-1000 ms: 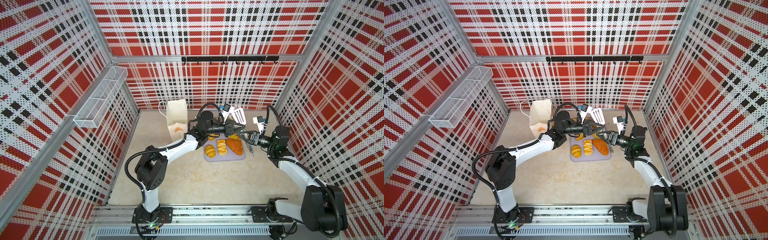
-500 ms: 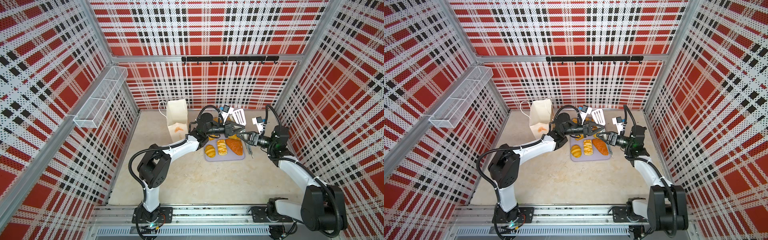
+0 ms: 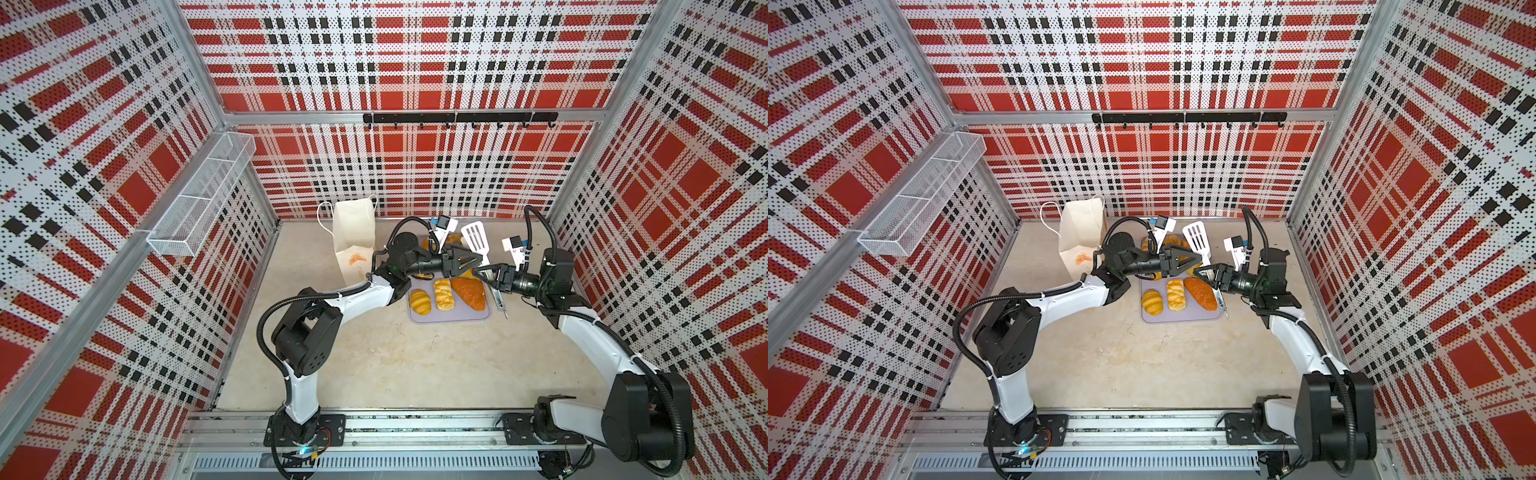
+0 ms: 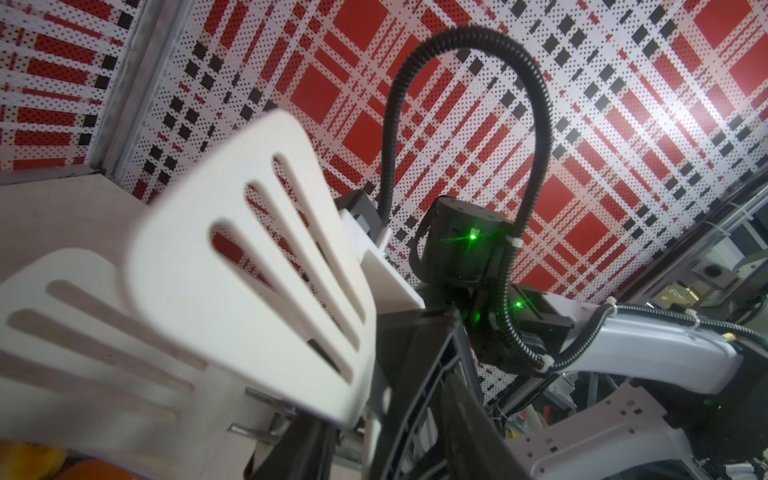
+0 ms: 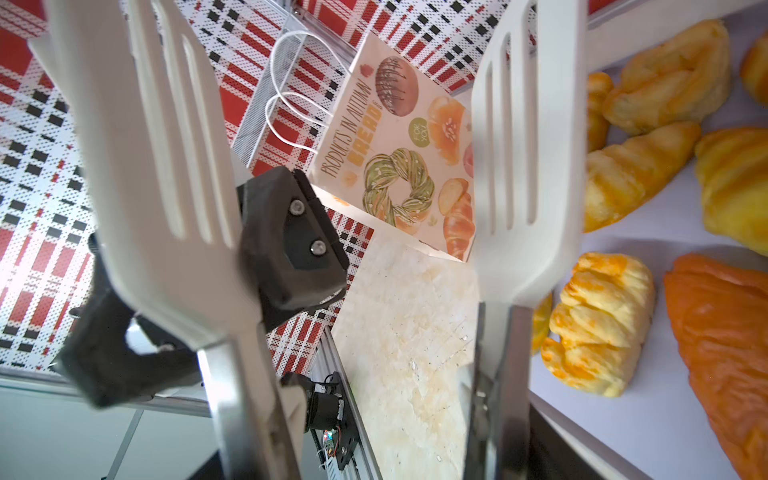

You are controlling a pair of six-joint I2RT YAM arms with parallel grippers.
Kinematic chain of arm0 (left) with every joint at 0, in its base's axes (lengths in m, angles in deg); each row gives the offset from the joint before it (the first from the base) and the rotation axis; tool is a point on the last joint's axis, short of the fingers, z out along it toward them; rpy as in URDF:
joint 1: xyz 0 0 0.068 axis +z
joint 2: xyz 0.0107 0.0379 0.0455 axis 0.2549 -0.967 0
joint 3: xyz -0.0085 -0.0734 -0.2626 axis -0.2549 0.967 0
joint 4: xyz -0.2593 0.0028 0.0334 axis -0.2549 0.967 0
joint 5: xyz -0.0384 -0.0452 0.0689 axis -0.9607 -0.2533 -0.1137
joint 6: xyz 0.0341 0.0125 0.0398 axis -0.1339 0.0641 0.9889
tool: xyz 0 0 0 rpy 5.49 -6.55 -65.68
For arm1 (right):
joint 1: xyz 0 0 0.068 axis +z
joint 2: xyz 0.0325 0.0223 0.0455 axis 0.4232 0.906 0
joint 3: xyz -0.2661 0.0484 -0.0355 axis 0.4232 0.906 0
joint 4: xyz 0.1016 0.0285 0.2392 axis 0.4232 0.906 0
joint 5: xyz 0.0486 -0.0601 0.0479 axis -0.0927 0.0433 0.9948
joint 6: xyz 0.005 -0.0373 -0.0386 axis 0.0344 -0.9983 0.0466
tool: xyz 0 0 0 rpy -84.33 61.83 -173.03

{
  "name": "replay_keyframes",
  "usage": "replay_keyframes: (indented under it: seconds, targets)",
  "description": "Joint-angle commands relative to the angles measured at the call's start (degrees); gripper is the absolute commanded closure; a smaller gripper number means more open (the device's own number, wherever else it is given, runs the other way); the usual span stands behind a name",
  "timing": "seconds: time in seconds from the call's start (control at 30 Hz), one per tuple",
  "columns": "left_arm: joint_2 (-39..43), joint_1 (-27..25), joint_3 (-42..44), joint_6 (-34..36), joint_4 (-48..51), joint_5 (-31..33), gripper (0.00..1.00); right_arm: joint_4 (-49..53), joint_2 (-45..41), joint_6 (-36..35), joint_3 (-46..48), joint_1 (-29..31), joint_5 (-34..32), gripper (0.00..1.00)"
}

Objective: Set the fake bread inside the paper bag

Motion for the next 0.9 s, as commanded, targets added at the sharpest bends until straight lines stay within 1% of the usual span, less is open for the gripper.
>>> replay_keyframes:
  seconds: [0.0, 0.07, 0.23, 0.33, 0.4, 0.47, 0.57, 0.7, 0.77, 0.87]
  targets:
    - [4.02, 1.14, 2.21, -0.42, -3.76, 0.8, 0.5, 8.74, -1.8, -7.52, -4.7, -0.25, -4.4, 0.3]
    - [4.87, 1.65, 3.81, -0.21, -3.37, 1.32, 0.47, 15.02, -1.98, -12.99, -6.43, -0.29, -7.45, 0.29]
    - [6.97, 2.39, 7.48, 0.88, -0.97, 2.77, 0.4, 24.67, -1.99, -18.97, -8.98, -0.22, -14.59, 0.28]
    - [9.12, 2.23, 8.68, 4.55, 5.1, 4.9, 0.37, 31.06, -1.48, -22.41, -10.97, -0.14, -20.62, 0.28]
    - [10.99, 1.76, 9.2, 8.34, 10.32, 7.37, 0.34, 34.54, -1.37, -24.37, -12.05, 0.51, -25.32, 0.28]
    - [12.75, 1.18, 9.48, 11.94, 15.33, 9.97, 0.3, 37.67, -1.04, -26.44, -13.11, 1.63, -30.38, 0.28]
    - [14.78, 0.39, 9.78, 16.26, 21.62, 13.56, 0.22, 41.68, -0.24, -28.23, -14.44, 3.33, -36.67, 0.29]
    - [16.83, -0.38, 11.03, 18.96, 25.46, 17.89, 0.14, 45.4, 0.48, -30.05, -15.64, 6.58, -45.39, 0.29]
    - [17.78, -0.73, 11.62, 20.12, 27.23, 19.94, 0.08, 47.45, 1.21, -31.0, -16.41, 8.85, -49.93, 0.29]
    - [18.99, -1.29, 12.61, 21.77, 29.47, 23.38, 0.03, 50.22, 2.6, -31.83, -17.29, 12.12, -55.18, 0.29]
